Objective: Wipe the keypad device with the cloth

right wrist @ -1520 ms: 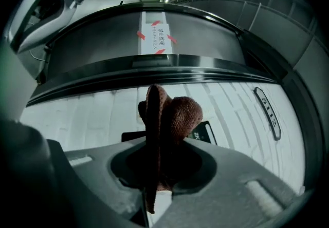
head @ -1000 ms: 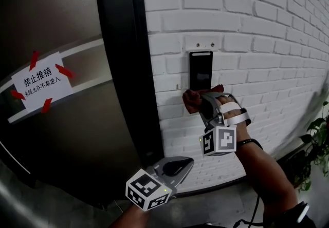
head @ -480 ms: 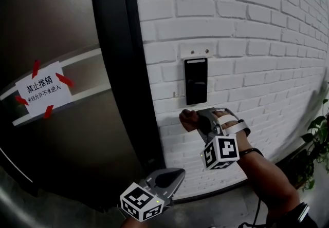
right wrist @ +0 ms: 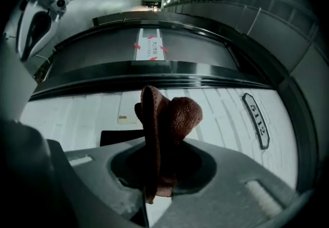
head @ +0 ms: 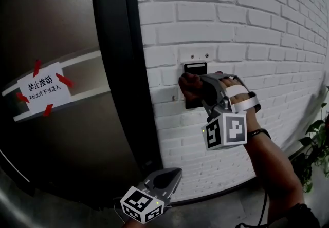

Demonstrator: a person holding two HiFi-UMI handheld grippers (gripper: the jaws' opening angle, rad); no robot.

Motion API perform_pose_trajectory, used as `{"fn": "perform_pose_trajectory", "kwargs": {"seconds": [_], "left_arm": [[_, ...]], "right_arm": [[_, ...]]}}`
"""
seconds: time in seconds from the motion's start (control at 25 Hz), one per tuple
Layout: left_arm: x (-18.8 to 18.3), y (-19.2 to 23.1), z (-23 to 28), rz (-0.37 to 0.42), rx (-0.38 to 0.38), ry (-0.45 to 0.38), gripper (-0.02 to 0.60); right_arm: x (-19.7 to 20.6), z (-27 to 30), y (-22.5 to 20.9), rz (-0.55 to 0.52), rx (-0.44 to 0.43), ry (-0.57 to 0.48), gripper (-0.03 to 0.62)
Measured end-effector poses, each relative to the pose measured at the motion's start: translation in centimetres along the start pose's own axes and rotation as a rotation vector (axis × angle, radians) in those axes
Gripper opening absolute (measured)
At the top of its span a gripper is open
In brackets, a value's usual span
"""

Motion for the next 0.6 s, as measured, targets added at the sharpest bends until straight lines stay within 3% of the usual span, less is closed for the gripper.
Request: {"fn": "perform_pose_trajectory", "kwargs": {"seconds": [0.28, 0.44, 0.6], "left_arm": [[1.0, -0.6, 0.2, -0.036, 0.04, 0.05, 0.015], [1.6, -2.0, 0.4, 0.018, 0.1, 0.09, 0.017], [2.5, -2.5, 0.3, 0.067, 0.113, 0.109, 0.017]], "right_arm": [[-1.3, 1.0, -3.1, -0.024, 0.076, -0.033, 0.057], [-1.8, 2.1, -3.2, -0.028, 0.072, -0.019, 0.057], [-1.6, 3.1, -2.4, -0.028, 0.07, -0.016, 0.057]]}}
Point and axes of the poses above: the fingertips, and each gripper's own axes: z forward along the fingers, y to its left, x out of its underside, the point moved 4 cm from there along -z, backward along the fingers, and after that the axes turned 10 degrees about z, right-handed, at the moved point
